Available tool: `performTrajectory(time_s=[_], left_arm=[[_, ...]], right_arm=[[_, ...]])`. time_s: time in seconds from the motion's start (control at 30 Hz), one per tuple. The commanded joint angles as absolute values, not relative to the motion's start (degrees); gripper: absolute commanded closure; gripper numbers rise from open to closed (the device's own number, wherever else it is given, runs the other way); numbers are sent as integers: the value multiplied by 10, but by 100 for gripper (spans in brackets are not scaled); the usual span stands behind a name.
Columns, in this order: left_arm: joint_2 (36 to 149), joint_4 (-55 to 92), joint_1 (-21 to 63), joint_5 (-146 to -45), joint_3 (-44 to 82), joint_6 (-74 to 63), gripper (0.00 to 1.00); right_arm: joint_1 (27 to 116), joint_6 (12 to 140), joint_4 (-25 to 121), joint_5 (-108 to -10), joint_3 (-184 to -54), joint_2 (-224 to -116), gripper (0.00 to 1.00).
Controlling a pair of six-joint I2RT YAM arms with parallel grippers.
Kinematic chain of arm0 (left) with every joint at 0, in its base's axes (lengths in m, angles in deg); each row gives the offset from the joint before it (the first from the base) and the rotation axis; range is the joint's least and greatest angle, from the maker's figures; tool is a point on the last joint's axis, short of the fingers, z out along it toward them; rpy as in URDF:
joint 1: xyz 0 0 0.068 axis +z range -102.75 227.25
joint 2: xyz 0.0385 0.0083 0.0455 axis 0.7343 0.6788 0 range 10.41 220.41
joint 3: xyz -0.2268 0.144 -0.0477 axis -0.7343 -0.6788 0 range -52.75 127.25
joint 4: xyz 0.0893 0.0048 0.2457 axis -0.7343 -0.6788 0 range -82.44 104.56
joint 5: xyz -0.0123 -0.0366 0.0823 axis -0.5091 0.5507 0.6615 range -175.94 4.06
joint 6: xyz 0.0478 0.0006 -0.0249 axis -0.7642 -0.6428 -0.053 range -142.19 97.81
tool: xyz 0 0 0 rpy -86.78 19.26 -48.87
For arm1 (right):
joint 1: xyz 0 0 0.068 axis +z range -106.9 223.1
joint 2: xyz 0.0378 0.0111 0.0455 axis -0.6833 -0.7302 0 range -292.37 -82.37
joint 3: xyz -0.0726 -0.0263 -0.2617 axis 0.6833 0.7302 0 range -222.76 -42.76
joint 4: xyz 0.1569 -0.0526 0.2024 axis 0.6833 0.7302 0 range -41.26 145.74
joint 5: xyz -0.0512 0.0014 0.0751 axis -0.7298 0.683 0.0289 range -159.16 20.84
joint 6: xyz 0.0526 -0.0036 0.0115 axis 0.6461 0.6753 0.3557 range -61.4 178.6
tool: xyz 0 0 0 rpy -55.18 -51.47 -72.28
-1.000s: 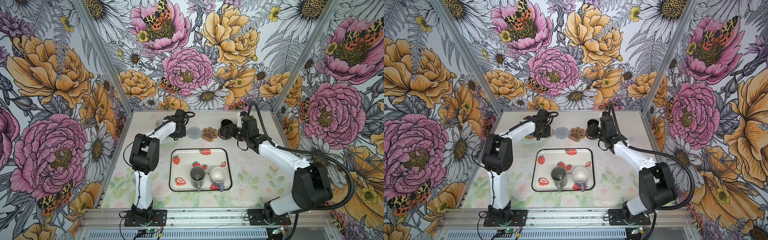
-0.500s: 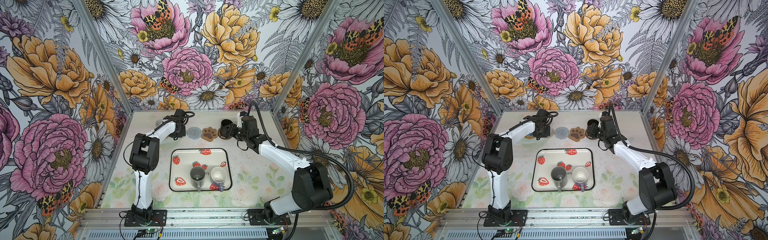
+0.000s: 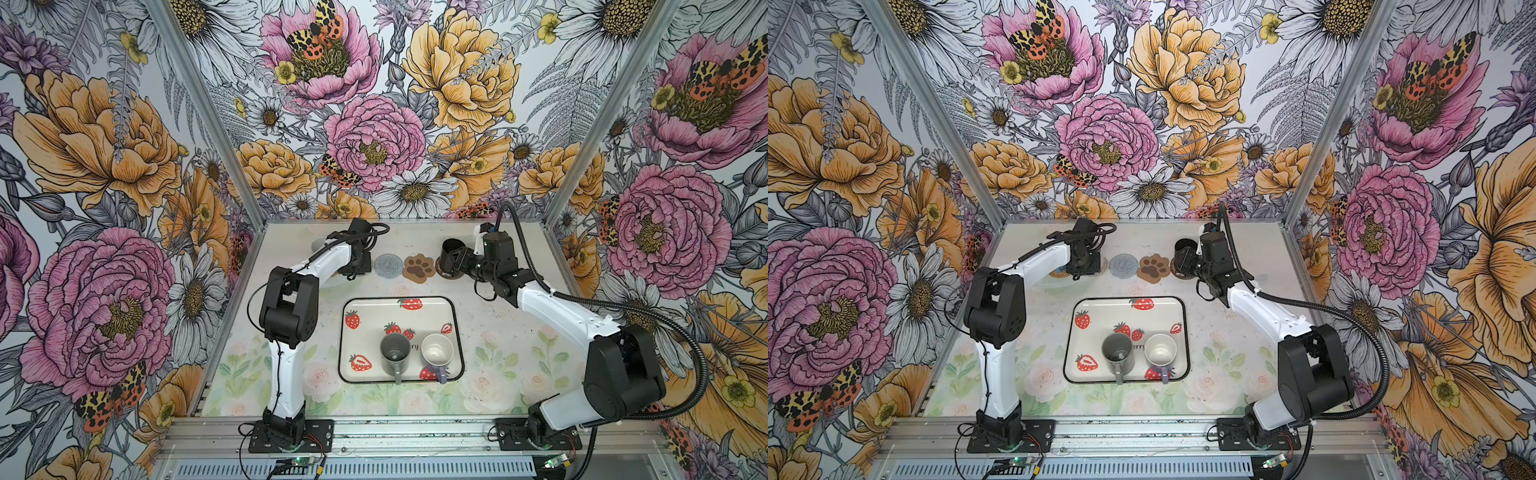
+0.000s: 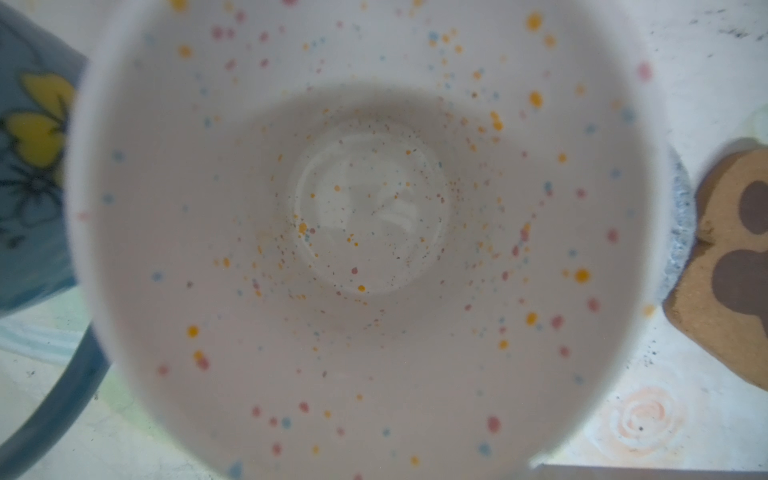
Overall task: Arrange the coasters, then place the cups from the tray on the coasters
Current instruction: 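Lower the speckled white mug onto the multicolour woven coaster beside the blue mug, then open the left gripper and raise it off the speckled white mug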
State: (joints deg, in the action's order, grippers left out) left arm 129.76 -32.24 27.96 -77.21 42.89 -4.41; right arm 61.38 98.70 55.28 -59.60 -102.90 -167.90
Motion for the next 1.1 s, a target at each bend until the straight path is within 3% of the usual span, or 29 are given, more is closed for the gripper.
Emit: performTrajectory(time_s=[0.0,0.1,0.83,1.07], left_arm=[[1296,-284,285,-787,442,-46,100],[1293,-285,285,-791,440,-45,99],[1278,-289,288,-811,433,-46,46],[1258,-289,288,-809,425,-46,34]], right_arm=[[611,992,536,-594,-1024,-1671,60],[611,993,535,-594,-1025,-1672,60],[611,994,536,-596,-1023,-1672,59],[611,995,535,-595,-1024,-1673,57]])
